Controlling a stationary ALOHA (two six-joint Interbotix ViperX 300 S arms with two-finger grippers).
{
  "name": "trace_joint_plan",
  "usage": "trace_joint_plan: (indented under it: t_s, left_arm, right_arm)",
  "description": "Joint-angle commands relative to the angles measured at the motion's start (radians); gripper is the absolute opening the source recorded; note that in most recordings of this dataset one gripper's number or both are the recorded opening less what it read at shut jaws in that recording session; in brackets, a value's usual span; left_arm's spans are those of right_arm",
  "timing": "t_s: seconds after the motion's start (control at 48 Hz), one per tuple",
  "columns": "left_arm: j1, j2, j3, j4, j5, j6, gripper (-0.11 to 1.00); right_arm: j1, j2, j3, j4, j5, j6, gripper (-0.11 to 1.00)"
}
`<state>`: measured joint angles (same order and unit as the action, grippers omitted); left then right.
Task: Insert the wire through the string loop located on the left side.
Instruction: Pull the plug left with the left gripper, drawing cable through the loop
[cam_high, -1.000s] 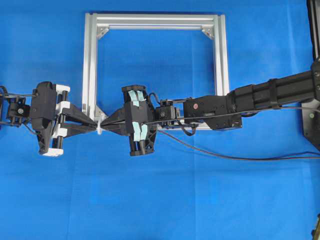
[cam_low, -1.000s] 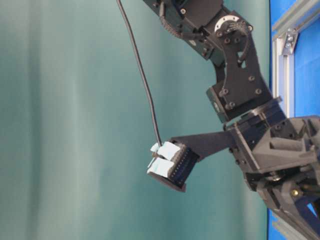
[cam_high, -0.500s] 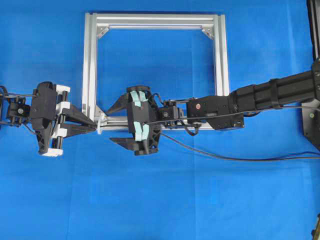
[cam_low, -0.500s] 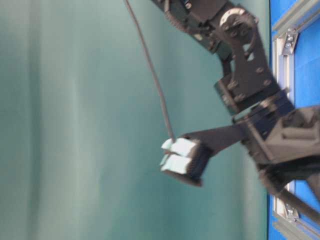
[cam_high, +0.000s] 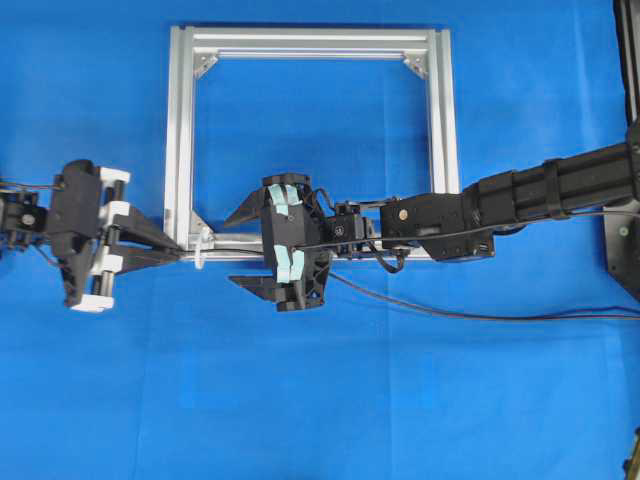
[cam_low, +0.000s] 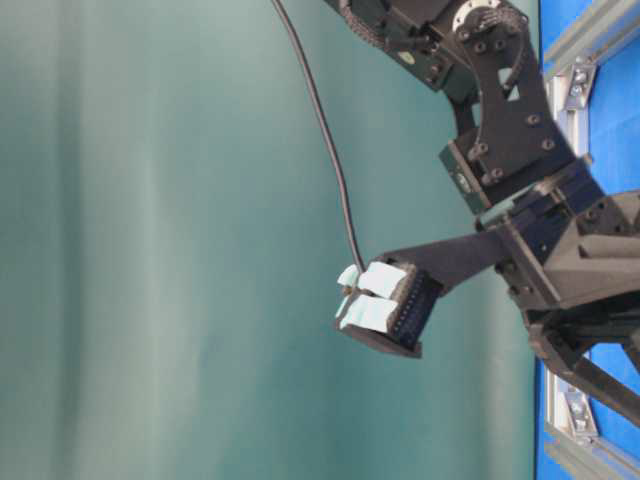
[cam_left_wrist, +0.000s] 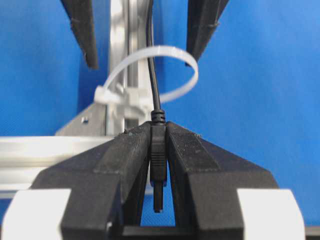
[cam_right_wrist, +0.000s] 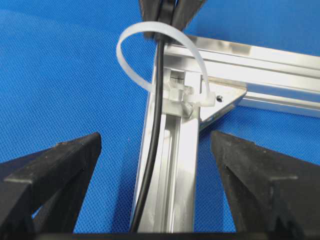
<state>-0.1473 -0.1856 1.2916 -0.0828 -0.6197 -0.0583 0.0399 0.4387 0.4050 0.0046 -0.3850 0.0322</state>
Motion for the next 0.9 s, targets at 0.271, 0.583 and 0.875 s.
trace_joint_plan:
  t_s: [0.271,0.583,0.875]
  left_arm:
    - [-0.005,-0.282,0.025,0.002,0.296,-0.008,0.08]
    - [-0.005,-0.621,0.074,0.002,0.603,-0.046,0.08]
    - [-0.005,-0.741,0.1,0.002,0.647,-0.061,0.08]
  right_arm:
    - [0.003,-0.069,0.021,0.002,-0.005,-0.002,0.94]
    - [0.003,-0.081,0.04,0.002,-0.006,-0.002,0.94]
    - [0.003,-0.083,0.04,0.0,-0.009,-0.002,0.94]
